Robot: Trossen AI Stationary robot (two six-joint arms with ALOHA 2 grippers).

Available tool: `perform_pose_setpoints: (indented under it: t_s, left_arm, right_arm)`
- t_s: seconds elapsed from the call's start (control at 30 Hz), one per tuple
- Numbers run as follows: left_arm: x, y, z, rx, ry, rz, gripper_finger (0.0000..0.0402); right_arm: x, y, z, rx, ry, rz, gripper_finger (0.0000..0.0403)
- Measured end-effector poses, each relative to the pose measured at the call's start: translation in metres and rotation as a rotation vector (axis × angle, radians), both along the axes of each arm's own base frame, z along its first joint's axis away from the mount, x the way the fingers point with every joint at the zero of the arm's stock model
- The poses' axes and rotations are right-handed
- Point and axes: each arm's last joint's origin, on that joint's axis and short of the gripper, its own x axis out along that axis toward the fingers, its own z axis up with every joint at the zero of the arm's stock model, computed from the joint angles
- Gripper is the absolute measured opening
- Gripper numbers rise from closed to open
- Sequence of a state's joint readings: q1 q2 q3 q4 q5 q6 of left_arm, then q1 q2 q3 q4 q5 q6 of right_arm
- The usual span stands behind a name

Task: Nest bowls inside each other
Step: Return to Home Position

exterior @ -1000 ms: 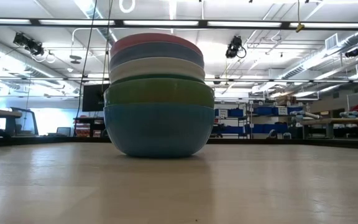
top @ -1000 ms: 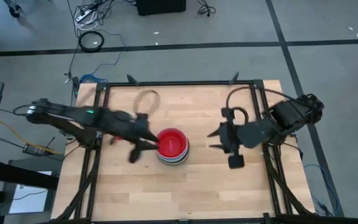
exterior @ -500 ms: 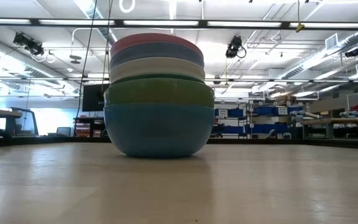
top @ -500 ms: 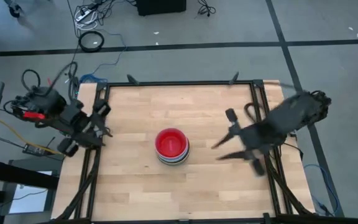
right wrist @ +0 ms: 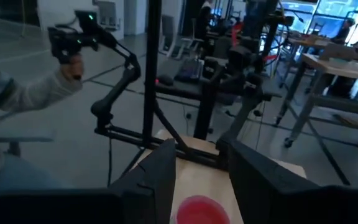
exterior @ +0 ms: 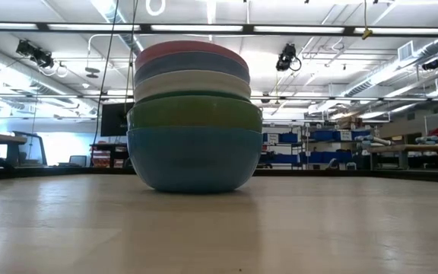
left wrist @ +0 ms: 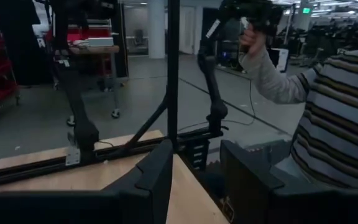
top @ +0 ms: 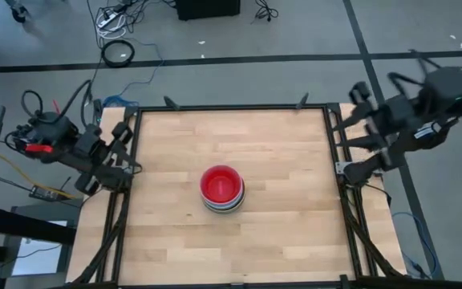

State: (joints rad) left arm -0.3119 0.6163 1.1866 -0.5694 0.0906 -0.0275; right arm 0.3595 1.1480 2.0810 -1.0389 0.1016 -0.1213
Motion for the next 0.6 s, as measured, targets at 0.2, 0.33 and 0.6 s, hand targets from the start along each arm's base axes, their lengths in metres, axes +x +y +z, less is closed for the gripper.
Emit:
perform_pose_setpoints:
  t_s: [0.2,0.33,0.6]
  left_arm:
    - [-0.014,0.004,-0.028,-0.024,-0.059,0.000,0.0142]
    - [-0.023,0.007,-0.056,-0.063,-0.074,-0.010,0.0142]
    - [-0.019,0.006,-0.105,-0.053,-0.122,-0.003,0.0142]
  right_arm:
    - [-0.028,-0.012,-0.023,0.051,0.028,-0.063,0.0134]
    - [-0.039,-0.017,-0.049,0.096,0.002,-0.085,0.0133]
    - [-0.021,-0.011,-0.125,0.065,-0.178,-0.075,0.0134]
